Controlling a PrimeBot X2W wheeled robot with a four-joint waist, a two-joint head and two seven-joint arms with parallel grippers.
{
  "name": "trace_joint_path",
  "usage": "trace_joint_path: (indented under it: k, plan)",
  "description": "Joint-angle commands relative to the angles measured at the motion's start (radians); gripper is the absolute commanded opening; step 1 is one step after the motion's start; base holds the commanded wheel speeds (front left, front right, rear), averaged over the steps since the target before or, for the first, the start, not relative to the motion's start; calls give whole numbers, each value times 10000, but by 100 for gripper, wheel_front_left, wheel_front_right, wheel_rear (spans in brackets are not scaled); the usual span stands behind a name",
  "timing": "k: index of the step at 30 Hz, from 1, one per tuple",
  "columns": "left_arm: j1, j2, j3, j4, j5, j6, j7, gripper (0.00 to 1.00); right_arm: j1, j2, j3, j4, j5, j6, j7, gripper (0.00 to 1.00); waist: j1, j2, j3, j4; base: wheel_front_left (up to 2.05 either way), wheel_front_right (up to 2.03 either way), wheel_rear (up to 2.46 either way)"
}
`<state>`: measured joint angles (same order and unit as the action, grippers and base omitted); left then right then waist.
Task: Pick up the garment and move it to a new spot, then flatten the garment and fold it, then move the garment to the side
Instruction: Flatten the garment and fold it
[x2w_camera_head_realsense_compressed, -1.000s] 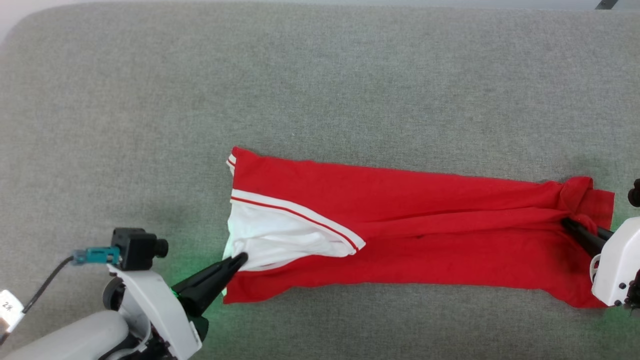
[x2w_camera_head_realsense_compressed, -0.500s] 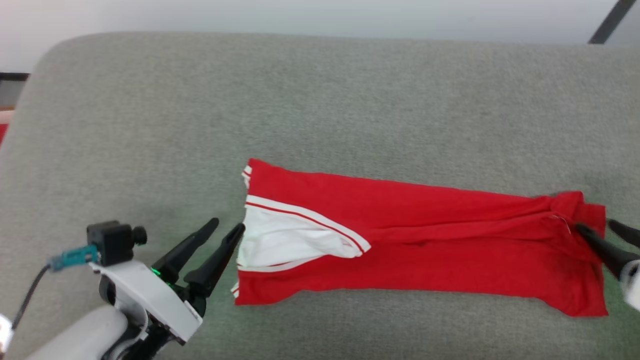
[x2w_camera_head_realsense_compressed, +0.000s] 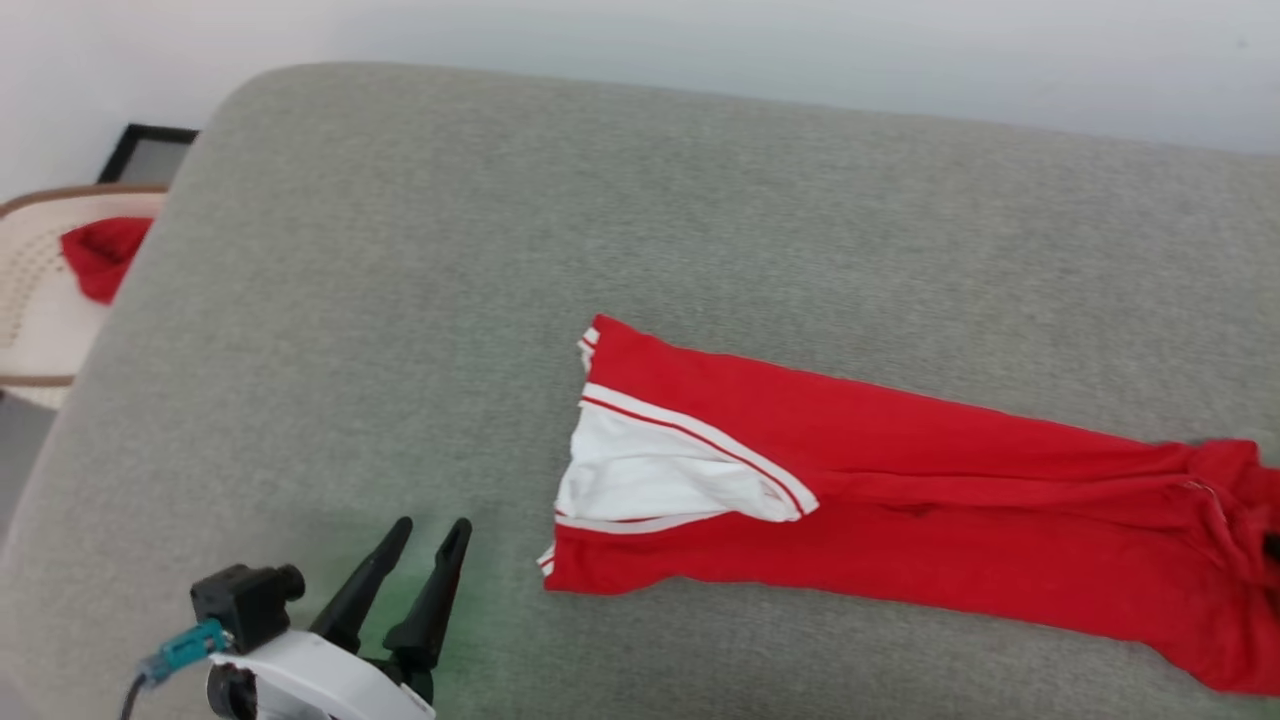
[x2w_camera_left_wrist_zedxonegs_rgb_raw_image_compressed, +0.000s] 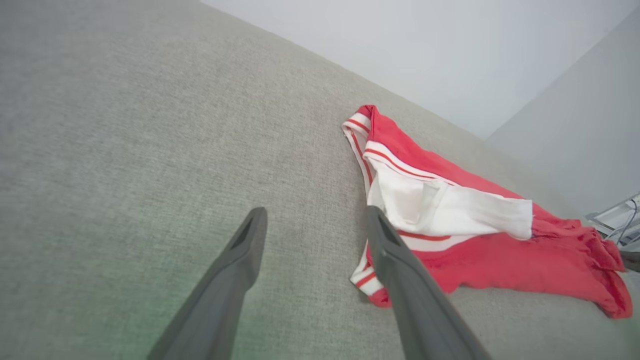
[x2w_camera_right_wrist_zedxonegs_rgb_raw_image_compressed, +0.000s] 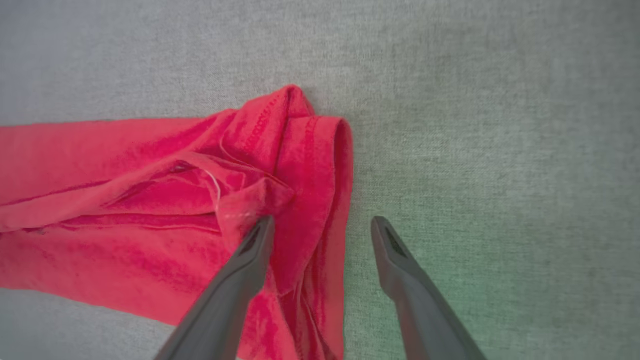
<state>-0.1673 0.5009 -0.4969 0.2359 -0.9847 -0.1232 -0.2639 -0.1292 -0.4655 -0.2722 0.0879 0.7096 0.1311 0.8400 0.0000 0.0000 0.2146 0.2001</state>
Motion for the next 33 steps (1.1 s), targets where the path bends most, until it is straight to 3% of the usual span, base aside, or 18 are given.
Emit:
trace_joint_path:
  k: [1, 11, 20, 21, 22, 23, 33]
  plan:
    - [115, -177, 229, 58, 369, -4, 4, 100, 35, 121, -169, 131, -151, -8, 171, 100, 0, 0, -45, 269, 0, 0, 0]
    - [427, -1563, 2555, -340, 3451, -68, 4, 100, -1083, 1158, -577, 1027, -1400, -8, 1734, 100, 0, 0, 10, 485, 0, 0, 0]
    - [692, -2306, 3570, -596, 5296, -76, 3, 100, -1581, 1779, -427, 1492, -2133, -6, 2150, 97, 0, 0, 81, 429, 0, 0, 0]
    - [720, -2335, 3583, -588, 5339, -78, 3, 100, -1544, 1809, -399, 1525, -2155, -6, 2133, 56, 0, 0, 79, 409, 0, 0, 0]
    - [748, -2379, 3597, -573, 5341, -77, 3, 100, -1515, 1831, -395, 1565, -2181, -8, 2083, 33, 0, 0, 79, 383, 0, 0, 0]
    - [766, -2385, 3617, -577, 5365, -78, 3, 100, -1492, 1834, -381, 1601, -2194, -8, 2044, 1, 0, 0, 83, 355, 0, 0, 0]
    - [872, -2188, 3832, -594, 5396, -79, 3, 100, -1846, 1586, -1004, 1621, -2318, -11, 964, 0, 0, 0, 257, -178, 0, 0, 0]
